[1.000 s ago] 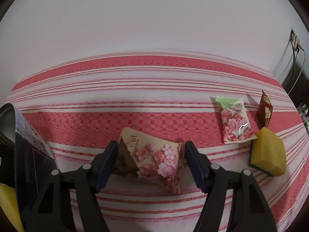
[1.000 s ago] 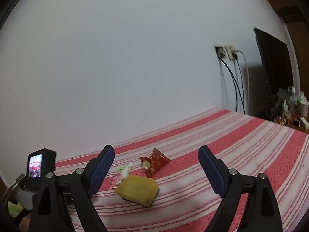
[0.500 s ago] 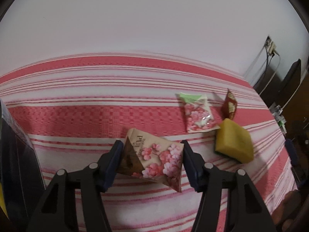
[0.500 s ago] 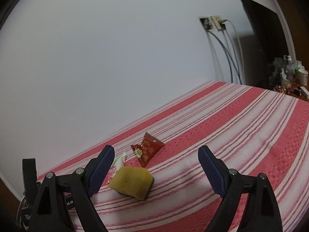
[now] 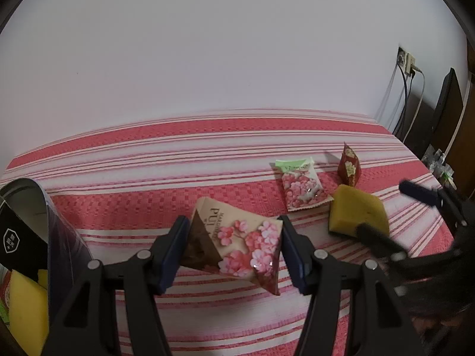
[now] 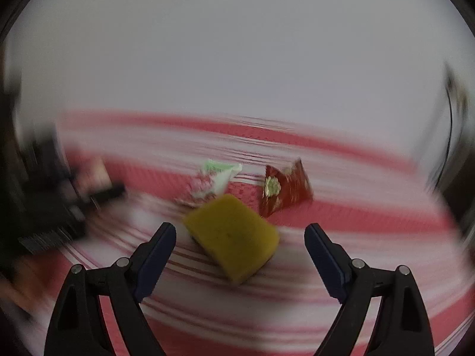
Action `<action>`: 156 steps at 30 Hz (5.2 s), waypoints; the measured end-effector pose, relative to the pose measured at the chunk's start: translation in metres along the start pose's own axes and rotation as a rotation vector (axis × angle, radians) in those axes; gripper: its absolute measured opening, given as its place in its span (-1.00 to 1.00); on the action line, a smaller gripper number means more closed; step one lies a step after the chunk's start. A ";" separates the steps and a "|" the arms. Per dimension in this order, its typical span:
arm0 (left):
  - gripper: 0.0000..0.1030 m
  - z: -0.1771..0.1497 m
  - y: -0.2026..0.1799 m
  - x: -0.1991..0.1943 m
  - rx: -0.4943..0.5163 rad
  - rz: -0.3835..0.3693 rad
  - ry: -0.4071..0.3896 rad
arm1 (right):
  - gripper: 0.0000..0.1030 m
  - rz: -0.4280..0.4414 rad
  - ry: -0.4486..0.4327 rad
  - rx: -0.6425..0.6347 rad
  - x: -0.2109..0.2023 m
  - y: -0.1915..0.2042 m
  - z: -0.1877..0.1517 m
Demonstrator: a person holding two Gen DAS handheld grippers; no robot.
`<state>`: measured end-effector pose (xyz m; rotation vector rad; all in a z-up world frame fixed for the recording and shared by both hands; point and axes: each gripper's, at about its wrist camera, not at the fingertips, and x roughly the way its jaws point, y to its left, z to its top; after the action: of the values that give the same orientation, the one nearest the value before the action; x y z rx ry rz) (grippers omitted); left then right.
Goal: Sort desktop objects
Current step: 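Grasp the yellow sponge with right tool and lift it, then carry the pink floral packet and yellow sponge over the silver tin with both tools, then open right tool to drop the sponge while left tool releases the floral packet into the tin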
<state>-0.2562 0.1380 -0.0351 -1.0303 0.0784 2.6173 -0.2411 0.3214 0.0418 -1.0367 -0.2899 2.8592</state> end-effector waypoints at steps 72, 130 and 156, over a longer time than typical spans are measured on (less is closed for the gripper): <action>0.17 -0.031 -0.015 -0.045 0.039 0.117 -0.208 | 0.20 -0.082 -0.484 0.422 -0.070 0.036 -0.031; 0.17 -0.090 0.179 -0.148 -0.392 0.398 -0.244 | 0.20 0.453 -0.380 0.136 -0.050 0.235 0.109; 0.99 -0.085 0.185 -0.138 -0.434 0.436 -0.148 | 0.60 0.504 -0.321 0.189 -0.048 0.239 0.102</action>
<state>-0.1651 -0.0898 -0.0177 -1.0374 -0.3538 3.1927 -0.2737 0.0651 0.0997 -0.6896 0.2627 3.4127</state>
